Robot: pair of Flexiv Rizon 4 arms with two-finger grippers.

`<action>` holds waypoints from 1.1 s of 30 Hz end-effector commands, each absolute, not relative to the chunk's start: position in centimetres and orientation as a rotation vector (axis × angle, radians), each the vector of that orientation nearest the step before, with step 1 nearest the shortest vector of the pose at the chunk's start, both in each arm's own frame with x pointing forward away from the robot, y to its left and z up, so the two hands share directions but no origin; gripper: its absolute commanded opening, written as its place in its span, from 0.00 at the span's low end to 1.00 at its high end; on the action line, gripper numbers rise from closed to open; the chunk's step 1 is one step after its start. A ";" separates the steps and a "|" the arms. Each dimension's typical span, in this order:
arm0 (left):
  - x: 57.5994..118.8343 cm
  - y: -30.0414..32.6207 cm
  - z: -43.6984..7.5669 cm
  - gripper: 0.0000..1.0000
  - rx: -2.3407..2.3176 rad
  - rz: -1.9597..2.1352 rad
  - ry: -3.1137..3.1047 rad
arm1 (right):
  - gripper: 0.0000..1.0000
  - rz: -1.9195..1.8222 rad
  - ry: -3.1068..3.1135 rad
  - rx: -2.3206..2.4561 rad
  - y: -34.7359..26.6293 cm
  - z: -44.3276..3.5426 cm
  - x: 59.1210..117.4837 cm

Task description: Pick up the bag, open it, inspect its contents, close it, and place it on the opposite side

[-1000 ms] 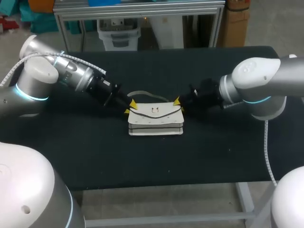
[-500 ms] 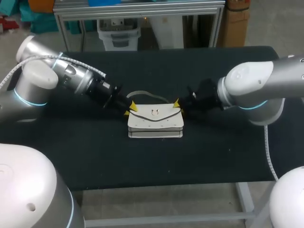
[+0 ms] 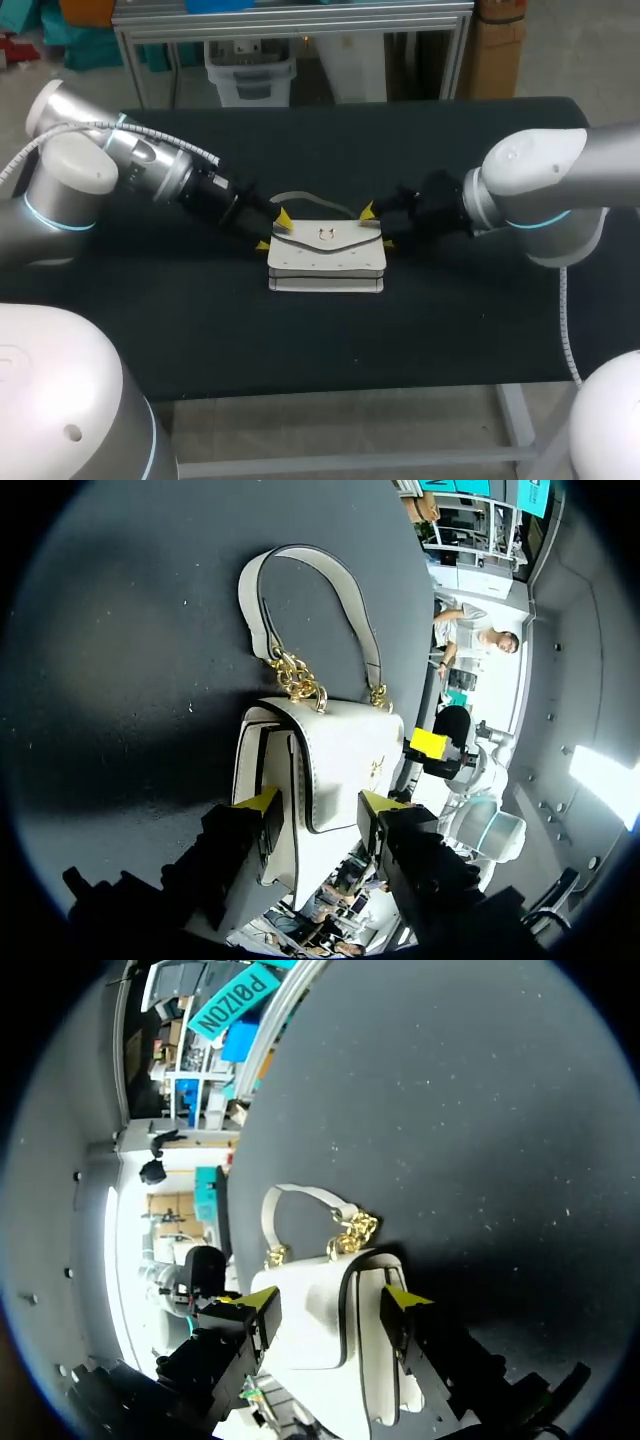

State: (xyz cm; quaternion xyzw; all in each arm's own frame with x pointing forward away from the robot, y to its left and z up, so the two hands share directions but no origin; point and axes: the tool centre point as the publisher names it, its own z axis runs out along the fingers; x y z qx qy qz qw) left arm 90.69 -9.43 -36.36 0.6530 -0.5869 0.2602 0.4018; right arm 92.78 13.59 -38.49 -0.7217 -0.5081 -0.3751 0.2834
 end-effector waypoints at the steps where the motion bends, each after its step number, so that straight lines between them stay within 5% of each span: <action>1: 90.9 -9.7 -36.6 0.44 1.639 0.648 -1.481 | 0.59 -1.026 -1.335 -1.885 13.2 -38.8 92.8; 4: 90.9 -9.8 -36.6 0.44 1.634 0.645 -1.481 | 0.50 -1.035 -1.334 -1.865 13.4 -38.6 92.8; 18: 91.0 -9.9 -36.7 0.41 1.629 0.631 -1.468 | 0.46 -1.037 -1.324 -1.783 13.6 -37.5 91.8; 24: 91.2 -10.5 -36.9 0.39 1.615 0.600 -1.472 | 0.36 -0.990 -1.336 -1.757 14.2 -38.0 92.4; 25: 91.2 -10.6 -36.9 0.30 1.613 0.598 -1.472 | 0.26 -0.979 -1.343 -1.753 14.4 -38.1 92.5; 26: 91.2 -10.7 -37.0 0.00 1.612 0.594 -1.476 | 0.06 -0.964 -1.354 -1.747 14.6 -38.3 92.7; 27: 91.2 -10.9 -36.9 0.00 1.611 0.593 -1.483 | 0.00 -0.950 -1.364 -1.749 14.7 -38.4 92.7; 33: 90.8 -10.5 -36.6 0.00 1.616 0.641 -1.525 | 0.00 -0.969 -1.431 -1.722 14.9 -38.5 92.7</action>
